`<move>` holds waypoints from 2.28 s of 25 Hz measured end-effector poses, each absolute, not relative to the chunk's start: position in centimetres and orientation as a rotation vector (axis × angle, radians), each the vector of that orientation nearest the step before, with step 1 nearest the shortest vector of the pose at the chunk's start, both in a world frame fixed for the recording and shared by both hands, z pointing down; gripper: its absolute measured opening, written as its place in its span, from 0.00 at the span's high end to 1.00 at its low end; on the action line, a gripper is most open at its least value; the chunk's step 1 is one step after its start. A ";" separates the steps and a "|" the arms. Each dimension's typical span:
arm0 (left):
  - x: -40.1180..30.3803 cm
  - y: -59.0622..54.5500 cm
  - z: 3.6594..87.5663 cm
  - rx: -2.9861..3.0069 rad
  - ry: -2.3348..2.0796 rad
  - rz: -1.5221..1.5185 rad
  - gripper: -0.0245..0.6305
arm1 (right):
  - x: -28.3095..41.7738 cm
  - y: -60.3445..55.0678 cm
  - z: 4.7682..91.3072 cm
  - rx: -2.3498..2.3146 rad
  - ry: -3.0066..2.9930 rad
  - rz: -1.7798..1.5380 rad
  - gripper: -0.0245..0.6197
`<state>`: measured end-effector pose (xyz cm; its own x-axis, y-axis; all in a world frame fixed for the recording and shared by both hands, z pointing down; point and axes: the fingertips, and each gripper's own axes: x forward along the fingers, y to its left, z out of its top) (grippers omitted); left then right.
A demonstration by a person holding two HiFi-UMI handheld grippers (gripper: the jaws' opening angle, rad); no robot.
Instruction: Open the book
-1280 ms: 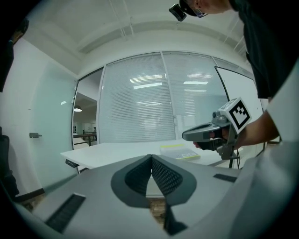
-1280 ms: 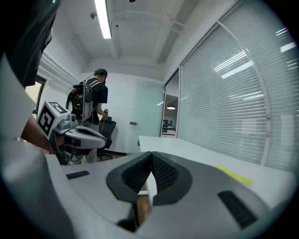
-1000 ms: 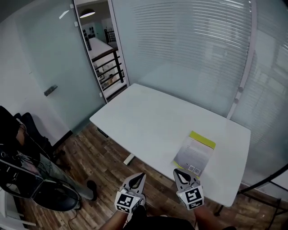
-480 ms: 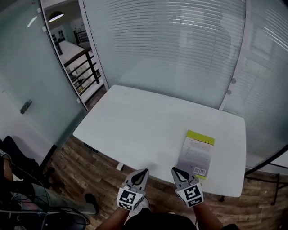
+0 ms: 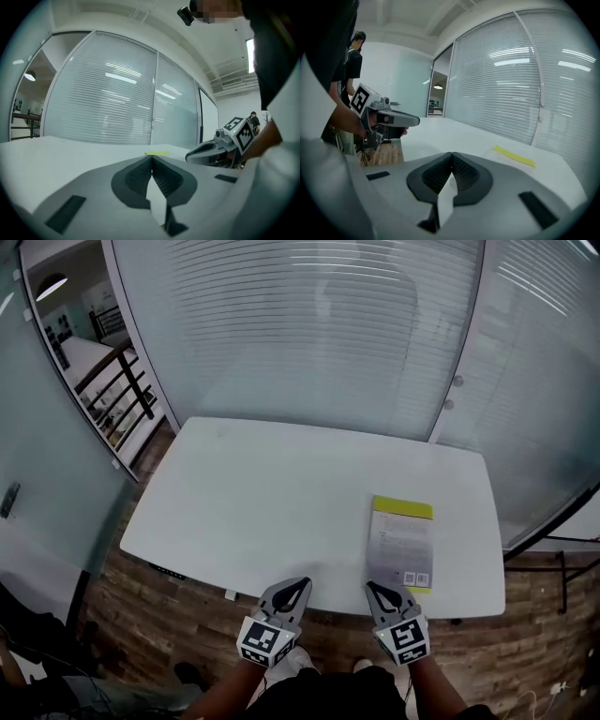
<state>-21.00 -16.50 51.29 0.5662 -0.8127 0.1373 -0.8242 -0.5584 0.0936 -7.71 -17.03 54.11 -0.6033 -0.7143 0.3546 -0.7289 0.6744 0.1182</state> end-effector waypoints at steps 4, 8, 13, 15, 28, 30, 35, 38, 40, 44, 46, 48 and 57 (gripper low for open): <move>-20.5 -17.7 51.6 2.671 -1.321 0.121 0.94 | -6.2 -17.5 54.5 1.219 -2.458 0.022 0.95; -19.4 -18.5 51.9 2.653 -1.271 0.096 0.94 | -6.1 -17.5 55.6 1.163 -2.383 -0.045 0.91; -18.5 -18.9 52.9 2.679 -1.244 0.151 0.94 | -6.6 -17.5 58.9 1.056 -2.293 -0.105 0.75; -18.4 -18.9 53.2 2.658 -1.249 0.157 0.94 | -7.1 -17.7 59.1 1.013 -2.273 -0.164 0.73; -17.9 -17.6 52.8 2.616 -1.308 0.130 0.94 | -7.4 -18.5 60.7 0.832 -2.276 -0.140 0.69; -17.5 -18.0 52.5 2.613 -1.310 0.121 0.94 | -6.9 -18.9 60.3 0.825 -2.283 -0.135 0.69; -16.7 -17.4 52.8 2.603 -1.307 0.129 0.94 | -6.4 -18.9 60.2 0.831 -2.291 -0.077 0.67; -16.8 -17.3 52.9 2.605 -1.317 0.143 0.94 | -6.7 -18.7 60.1 0.823 -2.288 -0.107 0.68; -16.6 -17.4 52.6 2.622 -1.328 0.134 0.94 | -6.9 -18.6 60.1 0.819 -2.274 -0.153 0.71; -16.3 -17.6 52.1 2.644 -1.351 0.121 0.94 | -6.8 -18.7 60.2 0.830 -2.267 -0.105 0.73; -16.4 -17.5 52.2 2.639 -1.356 0.127 0.94 | -7.1 -18.4 60.4 0.810 -2.261 -0.106 0.79; -16.4 -17.3 52.4 2.631 -1.359 0.135 0.94 | -7.3 -18.1 60.7 0.790 -2.248 -0.121 0.81; -16.3 -17.2 52.4 2.630 -1.361 0.143 0.94 | -7.5 -17.9 60.0 0.817 -2.277 -0.102 0.94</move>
<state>-16.34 -17.18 52.43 0.5772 -0.7997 0.1654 -0.8166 -0.5662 0.1118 -7.49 -17.95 59.96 -0.5523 -0.5837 0.5952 -0.5284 0.7973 0.2916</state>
